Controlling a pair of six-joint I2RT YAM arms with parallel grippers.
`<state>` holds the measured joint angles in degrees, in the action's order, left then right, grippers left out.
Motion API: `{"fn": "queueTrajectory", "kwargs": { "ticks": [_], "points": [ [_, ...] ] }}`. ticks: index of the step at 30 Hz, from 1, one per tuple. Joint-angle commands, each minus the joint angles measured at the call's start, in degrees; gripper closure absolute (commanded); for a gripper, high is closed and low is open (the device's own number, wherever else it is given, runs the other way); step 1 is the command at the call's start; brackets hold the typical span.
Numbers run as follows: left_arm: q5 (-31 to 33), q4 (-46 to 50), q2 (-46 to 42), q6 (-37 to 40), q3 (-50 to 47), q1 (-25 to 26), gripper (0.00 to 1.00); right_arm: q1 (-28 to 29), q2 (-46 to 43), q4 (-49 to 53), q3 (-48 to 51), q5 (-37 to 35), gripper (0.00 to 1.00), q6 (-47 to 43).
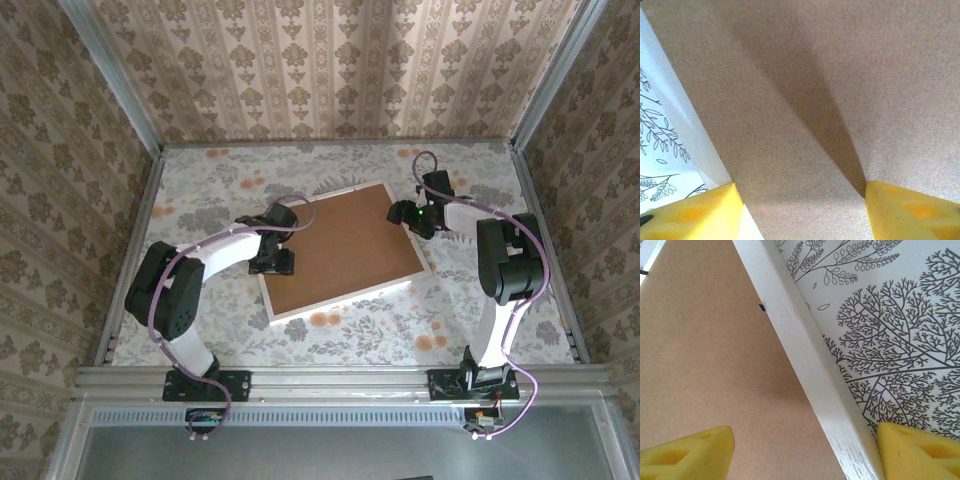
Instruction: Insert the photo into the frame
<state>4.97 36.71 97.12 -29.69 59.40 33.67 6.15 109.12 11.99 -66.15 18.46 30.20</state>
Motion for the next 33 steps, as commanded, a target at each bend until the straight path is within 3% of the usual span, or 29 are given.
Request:
{"fn": "queueTrajectory", "kwargs": {
  "ticks": [1, 14, 26, 33],
  "points": [
    [-8.7, -6.6, -1.8, 2.7, 0.5, 1.1, 0.33, 5.2, 2.1, 6.1, 2.0, 15.3, 0.25, 1.6],
    [-9.6, -5.7, -7.2, 4.5, 4.1, -3.7, 0.22, 4.5, 1.2, 10.0, 0.2, 10.0, 0.25, -1.5],
    [-15.8, -7.2, 0.0, 2.0, 3.1, -3.8, 0.23, 4.5, 2.3, 9.6, -0.3, 10.9, 0.25, -1.6],
    [-12.4, -1.2, 4.0, 4.3, 7.2, -2.1, 0.21, 4.7, 2.2, 9.5, -0.2, 11.1, 0.25, -1.5]
  ]
}}
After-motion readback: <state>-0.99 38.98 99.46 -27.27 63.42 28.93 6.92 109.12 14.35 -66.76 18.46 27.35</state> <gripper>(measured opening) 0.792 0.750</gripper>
